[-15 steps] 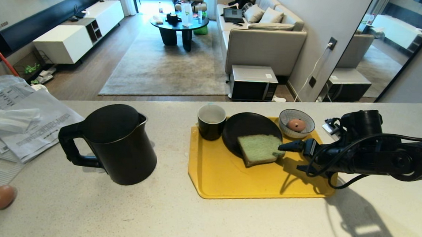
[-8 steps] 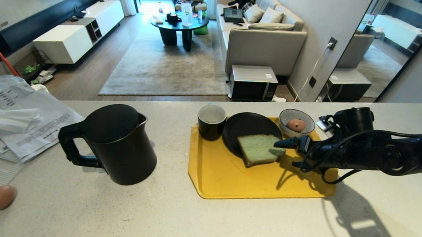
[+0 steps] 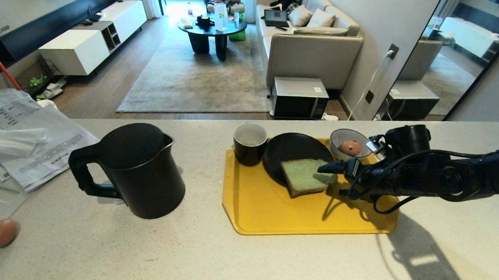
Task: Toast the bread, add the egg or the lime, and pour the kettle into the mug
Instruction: Pick up the bread slice
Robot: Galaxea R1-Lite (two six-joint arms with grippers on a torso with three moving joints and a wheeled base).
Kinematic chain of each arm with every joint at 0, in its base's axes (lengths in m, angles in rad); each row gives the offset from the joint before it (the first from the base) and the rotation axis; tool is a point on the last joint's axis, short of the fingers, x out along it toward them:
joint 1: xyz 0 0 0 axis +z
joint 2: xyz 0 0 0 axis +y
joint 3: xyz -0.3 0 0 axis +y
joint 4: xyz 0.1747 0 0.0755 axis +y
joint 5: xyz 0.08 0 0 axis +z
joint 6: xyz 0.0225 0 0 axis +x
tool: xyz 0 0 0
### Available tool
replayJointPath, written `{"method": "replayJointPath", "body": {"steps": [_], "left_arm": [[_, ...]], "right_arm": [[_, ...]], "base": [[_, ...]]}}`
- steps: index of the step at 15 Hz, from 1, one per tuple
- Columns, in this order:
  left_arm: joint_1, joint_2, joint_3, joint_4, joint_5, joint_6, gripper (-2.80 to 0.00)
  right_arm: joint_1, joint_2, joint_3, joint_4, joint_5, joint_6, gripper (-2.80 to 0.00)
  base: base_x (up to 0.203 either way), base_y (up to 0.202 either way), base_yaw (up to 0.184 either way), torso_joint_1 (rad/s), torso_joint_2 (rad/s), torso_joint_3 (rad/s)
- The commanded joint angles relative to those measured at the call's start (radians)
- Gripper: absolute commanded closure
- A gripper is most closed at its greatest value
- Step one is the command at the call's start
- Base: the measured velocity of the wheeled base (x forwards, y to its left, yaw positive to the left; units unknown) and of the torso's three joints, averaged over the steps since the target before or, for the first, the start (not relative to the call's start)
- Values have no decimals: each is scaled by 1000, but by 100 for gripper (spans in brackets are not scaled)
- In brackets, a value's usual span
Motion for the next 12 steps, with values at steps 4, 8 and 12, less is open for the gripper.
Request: {"method": "replayJointPath", "body": {"steps": [4,8,12], "left_arm": [[0,0,2,0,0,0,0],[0,0,0,0,0,0,0],[0,0,0,0,0,0,0]], "right_arm": [[1,23,-30,8,1,4,-280],[1,35,-58,18,1,5,-280],[0,43,-83,22,1,7,-280]], "base": [[0,0,0,0,0,0],[0,0,0,0,0,0],[0,0,0,0,0,0]]}}
